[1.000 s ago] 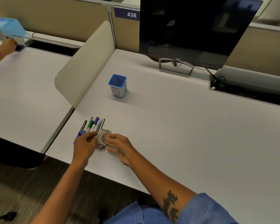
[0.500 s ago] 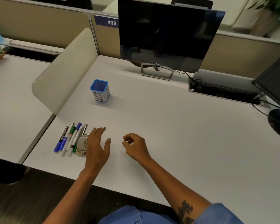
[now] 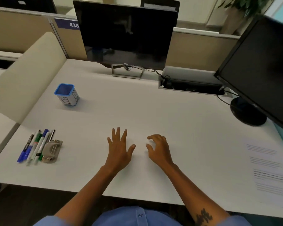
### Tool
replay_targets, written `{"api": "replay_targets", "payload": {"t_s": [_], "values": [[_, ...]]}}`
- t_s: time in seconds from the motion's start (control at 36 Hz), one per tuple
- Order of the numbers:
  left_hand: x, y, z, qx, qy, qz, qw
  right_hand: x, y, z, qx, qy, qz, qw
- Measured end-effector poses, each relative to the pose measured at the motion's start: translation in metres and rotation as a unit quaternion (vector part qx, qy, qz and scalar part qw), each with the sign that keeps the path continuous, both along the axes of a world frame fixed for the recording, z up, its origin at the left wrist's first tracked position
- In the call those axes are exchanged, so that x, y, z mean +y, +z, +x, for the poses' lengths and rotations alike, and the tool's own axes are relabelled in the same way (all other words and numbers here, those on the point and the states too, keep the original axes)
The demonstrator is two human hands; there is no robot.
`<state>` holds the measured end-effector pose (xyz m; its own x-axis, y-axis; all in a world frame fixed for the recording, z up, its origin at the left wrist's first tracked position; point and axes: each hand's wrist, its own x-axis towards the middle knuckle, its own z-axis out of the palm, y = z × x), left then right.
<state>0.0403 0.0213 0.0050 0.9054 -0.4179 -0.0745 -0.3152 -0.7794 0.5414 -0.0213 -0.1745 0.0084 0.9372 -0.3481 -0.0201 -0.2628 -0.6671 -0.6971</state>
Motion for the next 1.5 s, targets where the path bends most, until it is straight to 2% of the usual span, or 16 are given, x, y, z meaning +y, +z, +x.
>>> {"api": "replay_targets", "payload": {"t_s": [0.22, 0.42, 0.75, 0.97, 1.22, 1.5], "values": [[-0.042, -0.001, -0.017, 0.018, -0.009, 0.051, 0.999, -0.049, -0.006, -0.032, 0.031, -0.040, 0.029, 0.998], [-0.055, -0.017, -0.026, 0.020, 0.010, 0.091, 0.996, -0.063, -0.012, -0.050, 0.074, -0.031, 0.070, 0.994], [-0.048, -0.039, -0.037, 0.006, 0.045, 0.022, 0.999, -0.050, -0.020, -0.059, 0.105, 0.004, 0.077, 0.992], [-0.047, -0.043, -0.039, -0.016, 0.049, 0.017, 0.998, -0.040, -0.021, -0.055, 0.111, 0.017, 0.069, 0.991], [-0.046, -0.047, -0.039, -0.027, 0.050, 0.018, 0.998, -0.035, -0.022, -0.049, 0.128, -0.016, 0.059, 0.990], [-0.045, -0.050, -0.039, -0.026, 0.052, 0.015, 0.998, -0.039, -0.017, -0.024, 0.107, -0.045, 0.048, 0.992]]}}
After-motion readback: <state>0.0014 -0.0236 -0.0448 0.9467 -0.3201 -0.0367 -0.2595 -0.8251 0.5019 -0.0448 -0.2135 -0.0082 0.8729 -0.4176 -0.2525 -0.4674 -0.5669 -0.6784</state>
